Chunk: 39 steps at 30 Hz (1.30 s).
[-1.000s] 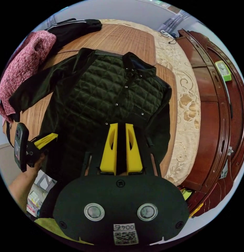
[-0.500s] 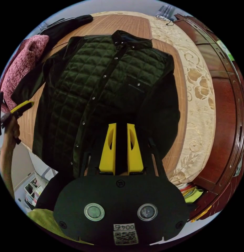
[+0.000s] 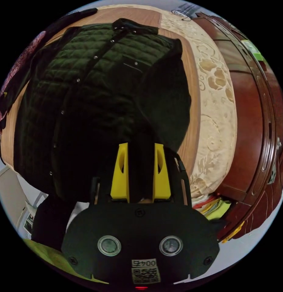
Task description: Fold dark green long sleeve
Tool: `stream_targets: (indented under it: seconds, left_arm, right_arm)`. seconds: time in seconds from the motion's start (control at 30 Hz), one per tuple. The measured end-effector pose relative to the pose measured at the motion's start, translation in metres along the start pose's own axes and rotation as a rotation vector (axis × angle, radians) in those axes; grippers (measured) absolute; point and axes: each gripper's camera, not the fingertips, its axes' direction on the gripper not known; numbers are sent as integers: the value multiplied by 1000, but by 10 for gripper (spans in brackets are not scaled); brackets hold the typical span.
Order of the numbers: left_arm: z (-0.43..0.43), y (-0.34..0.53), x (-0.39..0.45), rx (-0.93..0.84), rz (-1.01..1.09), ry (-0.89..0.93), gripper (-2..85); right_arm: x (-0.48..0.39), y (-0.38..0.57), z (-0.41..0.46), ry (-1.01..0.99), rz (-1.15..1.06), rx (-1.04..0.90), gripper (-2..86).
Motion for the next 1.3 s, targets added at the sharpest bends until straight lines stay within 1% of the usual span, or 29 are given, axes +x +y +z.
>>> stream_targets:
  seconds: [0.1,0.2,0.33,0.47,0.6,0.7,0.77,0.83,0.87,0.97,1.07,1.2,1.3]
  left_arm:
    - [5,7,-8,-10,-9,27,12]
    - [9,12,-15,-18,-23,57,11]
    - [12,16,-19,-21,-22,73,11]
    - [13,15,-18,-24,-9,71,12]
    - [14,14,-17,-34,3,83,12]
    - [15,12,-15,-40,12,89,13]
    - [16,10,-14,-42,13,91,13]
    - [16,8,-12,-44,19,90,14]
    - [16,7,-11,-45,20,89,14]
    - [17,5,-7,-50,28,84,15]
    - [17,2,-5,-55,31,84,16]
    - [15,-4,-2,-57,38,88,17]
    - [14,-9,1,-60,44,91,17]
  right_arm:
    - [30,39,22,-27,104,-53,138]
    - [61,80,40,-116,258,-86,142]
    - [108,124,63,-304,510,-103,164]
    - [143,163,82,-495,724,-67,179]
    - [159,199,86,-565,791,-24,178]
    - [182,232,94,-594,928,13,169]
    - [201,254,106,-655,1064,25,166]
    - [210,259,116,-669,1087,-2,167]
    - [212,255,122,-667,1061,-32,168]
    - [213,243,126,-609,1018,-80,169]
    - [218,243,127,-601,1018,-84,162]
    - [228,251,131,-658,1003,-72,156]
    - [234,251,128,-666,980,-77,133]
